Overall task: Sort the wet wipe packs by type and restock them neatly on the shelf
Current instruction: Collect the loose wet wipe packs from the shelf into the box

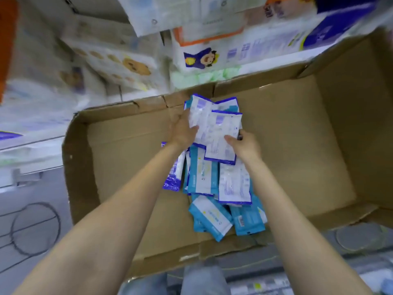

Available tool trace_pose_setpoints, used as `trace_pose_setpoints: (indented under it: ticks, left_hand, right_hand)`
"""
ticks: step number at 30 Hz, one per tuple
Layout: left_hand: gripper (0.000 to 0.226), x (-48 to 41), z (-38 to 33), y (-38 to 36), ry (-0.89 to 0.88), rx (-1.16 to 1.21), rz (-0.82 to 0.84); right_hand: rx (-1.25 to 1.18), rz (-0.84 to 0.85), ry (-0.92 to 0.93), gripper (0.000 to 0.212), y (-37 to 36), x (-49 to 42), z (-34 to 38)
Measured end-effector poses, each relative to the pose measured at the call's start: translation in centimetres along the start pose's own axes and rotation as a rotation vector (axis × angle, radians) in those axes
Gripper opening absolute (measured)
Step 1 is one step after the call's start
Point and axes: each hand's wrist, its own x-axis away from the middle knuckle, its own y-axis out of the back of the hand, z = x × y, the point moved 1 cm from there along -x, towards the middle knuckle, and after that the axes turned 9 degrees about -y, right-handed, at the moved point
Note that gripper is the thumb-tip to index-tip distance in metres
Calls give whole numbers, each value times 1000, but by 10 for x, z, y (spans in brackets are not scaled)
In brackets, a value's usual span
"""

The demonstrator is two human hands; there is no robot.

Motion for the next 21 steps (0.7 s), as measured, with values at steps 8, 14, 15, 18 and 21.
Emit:
trace_pose_setpoints:
  ticks: [8, 14, 15, 18, 21]
  left_hand:
    - [50, 55, 3, 60, 20, 75, -108]
    - [33, 153, 20, 162, -97, 189, -343]
    - [29, 172, 24, 185, -119, 223, -388]
    - [26, 221, 43, 262, -180, 347, -487]
    - [27, 266, 70, 351, -230, 387, -552]
  right_hand:
    - [246, -267, 112, 63, -4, 34, 19]
    - [28, -60, 277, 48, -72, 139, 88]
    - [-7, -17, 318, 44, -91, 165, 100]
    - [-83, 58, 485, 38, -156, 242, 136]
    - [-155, 87, 561, 33, -229, 309, 168]
